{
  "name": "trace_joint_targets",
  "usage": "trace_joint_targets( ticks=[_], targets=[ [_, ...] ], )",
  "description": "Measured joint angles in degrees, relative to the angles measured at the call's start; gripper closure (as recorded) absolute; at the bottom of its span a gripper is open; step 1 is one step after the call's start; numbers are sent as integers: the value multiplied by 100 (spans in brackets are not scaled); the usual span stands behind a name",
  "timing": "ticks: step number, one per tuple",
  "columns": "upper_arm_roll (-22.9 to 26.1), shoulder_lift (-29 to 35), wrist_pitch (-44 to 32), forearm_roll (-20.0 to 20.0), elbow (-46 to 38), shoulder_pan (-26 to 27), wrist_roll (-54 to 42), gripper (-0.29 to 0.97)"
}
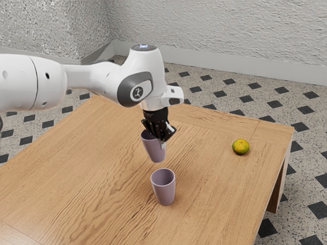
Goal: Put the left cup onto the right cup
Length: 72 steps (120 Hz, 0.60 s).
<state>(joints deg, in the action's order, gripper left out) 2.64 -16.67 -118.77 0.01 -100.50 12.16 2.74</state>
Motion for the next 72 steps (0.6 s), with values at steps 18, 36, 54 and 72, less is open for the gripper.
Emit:
trace_joint_targets(
  ticks=[18,36,54,72],
  targets=[
    [42,224,173,207,-9,137,175,78],
    [210,452,366,347,-183,225,383,78],
    [468,707,479,473,-462,242,607,78],
    [640,785,539,540,-679,190,861,78]
  ],
)
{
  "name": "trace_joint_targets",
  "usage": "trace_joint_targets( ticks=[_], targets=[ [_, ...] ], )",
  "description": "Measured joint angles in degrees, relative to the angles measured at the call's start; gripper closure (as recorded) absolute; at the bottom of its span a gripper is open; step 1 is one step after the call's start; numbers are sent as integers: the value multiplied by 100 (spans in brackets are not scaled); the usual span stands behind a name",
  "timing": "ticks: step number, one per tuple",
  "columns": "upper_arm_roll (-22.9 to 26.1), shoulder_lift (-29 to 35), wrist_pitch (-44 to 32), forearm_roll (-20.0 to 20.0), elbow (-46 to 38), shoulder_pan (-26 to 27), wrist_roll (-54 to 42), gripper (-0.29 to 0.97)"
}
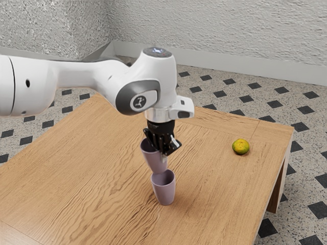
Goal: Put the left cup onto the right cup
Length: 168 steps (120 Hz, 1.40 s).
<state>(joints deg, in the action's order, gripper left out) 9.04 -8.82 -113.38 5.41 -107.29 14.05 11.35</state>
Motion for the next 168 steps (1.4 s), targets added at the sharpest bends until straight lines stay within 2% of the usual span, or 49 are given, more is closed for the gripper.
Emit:
trace_joint_targets(
  ticks=[47,88,110,123,142,168],
  targets=[
    [224,-62,9,67,-108,43,571,78],
    [240,-417,-61,136,-28,37,878,78],
    [255,-430,-65,112,-16,49,974,49],
    [337,-337,-23,105,15,43,1028,36],
    [445,24,224,109,116,41,1122,26],
    [445,294,781,109,635,63,1220,19]
  ],
)
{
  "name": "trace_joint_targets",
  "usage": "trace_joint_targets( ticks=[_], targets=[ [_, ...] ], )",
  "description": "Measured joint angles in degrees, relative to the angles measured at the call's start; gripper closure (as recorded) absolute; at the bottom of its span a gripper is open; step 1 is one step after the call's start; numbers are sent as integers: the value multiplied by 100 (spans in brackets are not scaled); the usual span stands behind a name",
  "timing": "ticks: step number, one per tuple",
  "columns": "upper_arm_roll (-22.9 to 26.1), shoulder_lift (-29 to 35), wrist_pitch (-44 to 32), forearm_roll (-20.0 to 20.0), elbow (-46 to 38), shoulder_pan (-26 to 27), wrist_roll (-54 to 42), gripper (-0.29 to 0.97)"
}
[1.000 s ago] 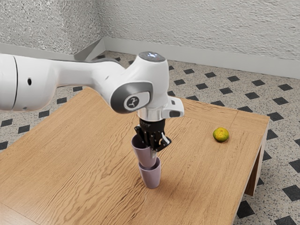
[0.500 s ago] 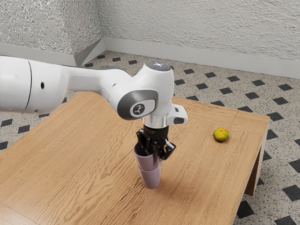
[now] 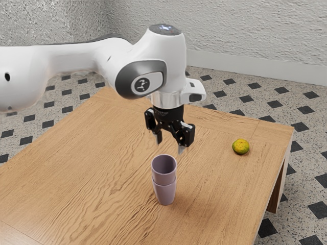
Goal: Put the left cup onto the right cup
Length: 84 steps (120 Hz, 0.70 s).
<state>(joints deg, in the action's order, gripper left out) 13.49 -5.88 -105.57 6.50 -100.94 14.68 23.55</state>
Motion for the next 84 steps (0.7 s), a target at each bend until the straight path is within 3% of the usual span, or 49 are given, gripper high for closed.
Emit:
trace_joint_targets(
  ticks=[12,33,84],
  targets=[
    [-97,15,281,0,338,23,10,13],
    [-831,86,642,-65,562,386,-140,6],
    [-2200,46,1214,-307,1011,745,-1071,1]
  ],
)
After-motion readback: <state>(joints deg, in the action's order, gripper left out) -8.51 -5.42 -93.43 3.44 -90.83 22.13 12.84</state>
